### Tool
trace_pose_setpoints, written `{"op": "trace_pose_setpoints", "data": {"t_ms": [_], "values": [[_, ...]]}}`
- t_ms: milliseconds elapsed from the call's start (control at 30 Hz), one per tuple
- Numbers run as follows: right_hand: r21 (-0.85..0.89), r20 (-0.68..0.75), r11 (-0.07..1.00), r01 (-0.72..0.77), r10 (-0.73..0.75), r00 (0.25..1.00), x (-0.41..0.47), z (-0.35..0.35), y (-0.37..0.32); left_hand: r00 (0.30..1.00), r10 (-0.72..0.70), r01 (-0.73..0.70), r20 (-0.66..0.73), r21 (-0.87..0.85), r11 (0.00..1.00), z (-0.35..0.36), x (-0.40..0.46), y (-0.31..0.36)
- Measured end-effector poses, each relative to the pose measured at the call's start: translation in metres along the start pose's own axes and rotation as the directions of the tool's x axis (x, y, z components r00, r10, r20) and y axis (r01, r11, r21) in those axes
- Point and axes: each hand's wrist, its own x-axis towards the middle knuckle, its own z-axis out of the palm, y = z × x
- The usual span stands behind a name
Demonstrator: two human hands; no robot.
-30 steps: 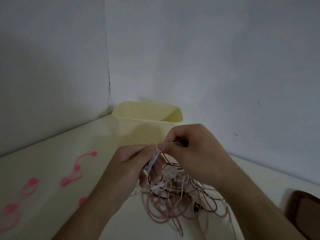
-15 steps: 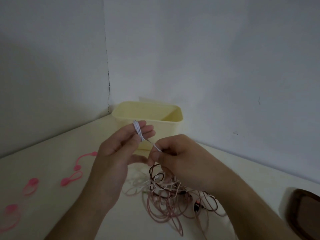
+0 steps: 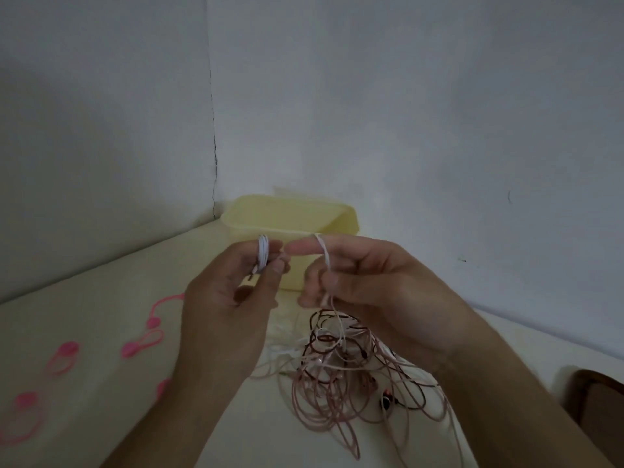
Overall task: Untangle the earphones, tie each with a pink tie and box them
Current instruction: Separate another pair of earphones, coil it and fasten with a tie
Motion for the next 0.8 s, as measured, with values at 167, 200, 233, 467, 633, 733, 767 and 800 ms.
{"op": "trace_pose_setpoints", "data": {"t_ms": [167,200,233,467,633,733,767,800], "values": [[-0.567,-0.322,0.801,-0.194,0.001,0.947,0.009,-0.004,0.016,0.996,-0.086,0.086,-0.004,-0.087,0.993,0.0,0.0,0.001],[-0.604,-0.359,0.756,-0.254,0.026,0.933,0.009,-0.004,0.017,0.995,-0.098,0.097,0.002,-0.099,0.99,0.0,-0.001,0.001],[-0.611,-0.388,0.735,-0.294,0.046,0.921,0.008,-0.003,0.016,0.994,-0.108,0.109,0.007,-0.106,0.988,-0.001,0.0,0.0],[-0.086,-0.351,0.979,-0.183,0.142,0.925,0.001,-0.007,-0.004,0.984,-0.174,0.177,0.041,-0.071,0.982,-0.002,-0.001,-0.007],[-0.341,-0.293,0.93,-0.138,0.035,0.956,-0.002,-0.017,-0.007,0.985,-0.173,0.172,-0.005,-0.067,0.983,-0.003,0.0,-0.008],[-0.726,-0.403,0.642,-0.245,-0.108,0.909,0.001,-0.02,-0.004,0.983,-0.183,0.181,-0.028,-0.075,0.981,-0.002,0.001,-0.01],[-0.795,-0.428,0.542,-0.273,-0.183,0.885,0.002,-0.02,-0.002,0.982,-0.189,0.186,-0.032,-0.074,0.98,-0.002,0.001,-0.01],[-0.837,-0.442,0.468,-0.282,-0.278,0.852,0.003,-0.02,-0.001,0.981,-0.191,0.189,-0.032,-0.071,0.98,-0.002,0.0,-0.01]]}}
